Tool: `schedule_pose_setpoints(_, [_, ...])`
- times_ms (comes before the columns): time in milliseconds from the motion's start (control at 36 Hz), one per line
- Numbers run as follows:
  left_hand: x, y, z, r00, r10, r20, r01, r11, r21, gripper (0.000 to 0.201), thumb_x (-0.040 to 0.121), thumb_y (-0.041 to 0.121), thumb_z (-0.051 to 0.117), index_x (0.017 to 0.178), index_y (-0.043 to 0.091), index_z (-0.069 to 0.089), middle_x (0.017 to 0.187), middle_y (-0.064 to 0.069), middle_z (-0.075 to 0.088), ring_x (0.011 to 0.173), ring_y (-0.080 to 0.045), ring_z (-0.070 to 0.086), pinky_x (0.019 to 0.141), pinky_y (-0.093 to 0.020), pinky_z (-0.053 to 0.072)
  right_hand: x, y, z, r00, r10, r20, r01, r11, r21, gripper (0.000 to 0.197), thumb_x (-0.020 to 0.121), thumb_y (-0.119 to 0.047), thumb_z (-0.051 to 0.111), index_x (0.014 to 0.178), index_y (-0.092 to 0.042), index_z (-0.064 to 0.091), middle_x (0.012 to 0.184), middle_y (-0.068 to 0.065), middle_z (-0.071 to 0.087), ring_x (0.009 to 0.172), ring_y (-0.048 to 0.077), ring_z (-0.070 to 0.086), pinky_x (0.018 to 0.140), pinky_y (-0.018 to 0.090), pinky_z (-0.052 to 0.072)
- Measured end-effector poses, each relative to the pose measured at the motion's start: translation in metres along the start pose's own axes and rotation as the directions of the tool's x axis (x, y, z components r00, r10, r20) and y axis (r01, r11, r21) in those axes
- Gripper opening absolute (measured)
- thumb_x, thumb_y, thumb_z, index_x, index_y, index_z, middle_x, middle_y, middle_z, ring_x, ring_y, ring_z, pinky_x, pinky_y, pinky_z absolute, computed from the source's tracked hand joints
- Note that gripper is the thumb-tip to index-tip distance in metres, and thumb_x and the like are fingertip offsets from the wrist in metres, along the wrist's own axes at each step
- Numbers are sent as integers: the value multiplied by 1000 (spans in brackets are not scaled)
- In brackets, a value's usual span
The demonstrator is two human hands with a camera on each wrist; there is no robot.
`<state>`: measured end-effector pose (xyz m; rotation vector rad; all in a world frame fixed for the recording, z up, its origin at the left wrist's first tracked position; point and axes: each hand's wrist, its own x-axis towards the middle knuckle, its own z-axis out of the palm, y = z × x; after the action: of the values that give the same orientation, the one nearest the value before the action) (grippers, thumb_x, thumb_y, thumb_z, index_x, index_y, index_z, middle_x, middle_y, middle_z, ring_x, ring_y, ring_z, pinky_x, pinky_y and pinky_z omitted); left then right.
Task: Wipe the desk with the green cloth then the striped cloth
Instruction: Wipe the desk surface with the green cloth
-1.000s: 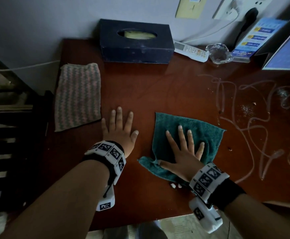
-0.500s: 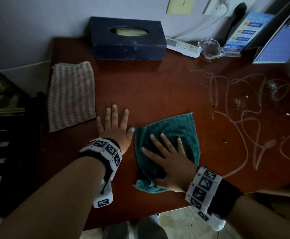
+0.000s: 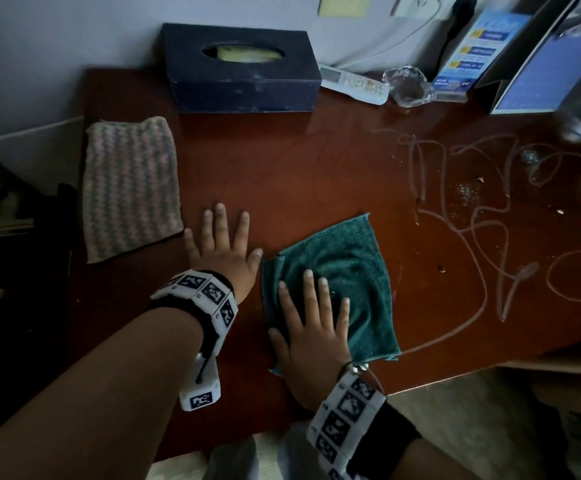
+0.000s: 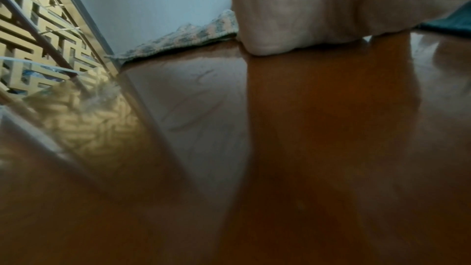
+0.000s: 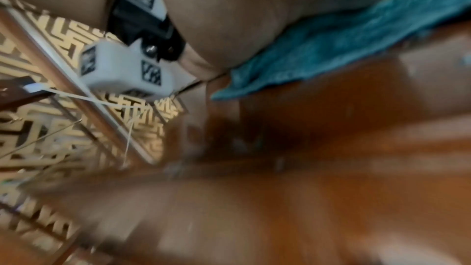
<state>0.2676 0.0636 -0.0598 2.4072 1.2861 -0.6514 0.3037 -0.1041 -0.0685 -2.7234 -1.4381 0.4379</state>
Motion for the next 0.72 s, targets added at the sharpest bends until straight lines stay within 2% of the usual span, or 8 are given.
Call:
schedule_pose_setpoints(111, [0, 1, 1, 1000, -6, -14, 6, 1000, 3, 62, 97, 53, 6, 145, 29, -25, 151, -7, -35, 141, -27, -27, 112, -52, -12, -12, 2, 9, 999, -51, 4, 51, 999, 7, 63, 88, -48, 34, 144, -22, 35, 153, 14, 28, 140, 31, 24, 106, 51, 20])
schedule_pose_setpoints(278, [0, 2, 0, 1000, -25, -14, 25, 1000, 11, 62, 97, 54, 6, 144, 30, -26, 151, -6, -34, 141, -26, -26, 113, -52, -10, -29, 32, 12, 971, -236, 26, 236, 972, 16, 60, 92, -49, 33, 148, -30, 22, 156, 8, 20, 143, 26, 16, 108, 47, 17])
schedule_pose_setpoints(333, [0, 3, 1, 1000, -26, -17, 26, 1000, 12, 62, 97, 53, 7, 145, 30, -25, 152, -6, -33, 142, -26, -25, 113, -52, -10, -31, 42, 10, 955, -294, 32, 294, 956, 20, 59, 94, -49, 33, 148, -31, 20, 157, 7, 18, 144, 25, 14, 109, 47, 16])
schedule_pose_setpoints(444, [1, 2, 3, 999, -33, -39, 34, 999, 13, 62, 97, 53, 8, 146, 30, -22, 153, -6, -30, 143, -26, -22, 115, -52, -7, -32, 64, 4, 908, -415, 59, 415, 910, 27, 53, 99, -49, 25, 149, -32, 24, 158, 6, 16, 145, 25, 13, 112, 48, 14])
schedule_pose_setpoints(555, [1, 3, 4, 997, -41, -59, 42, 999, 22, 62, 97, 52, 9, 147, 30, -20, 154, -6, -27, 143, -26, -20, 116, -51, -5, -27, 87, -3, 857, -507, 89, 507, 861, 21, 54, 98, -50, 29, 149, -34, 20, 158, 3, 16, 145, 25, 15, 111, 49, 17])
schedule_pose_setpoints(722, [2, 2, 6, 996, -45, -82, 47, 999, 27, 62, 97, 53, 9, 147, 30, -19, 155, -6, -26, 144, -26, -19, 116, -51, -4, -15, 115, -9, 806, -582, 108, 588, 808, -29, 53, 97, -49, 31, 147, -33, 25, 157, 3, 18, 145, 25, 13, 113, 48, 14])
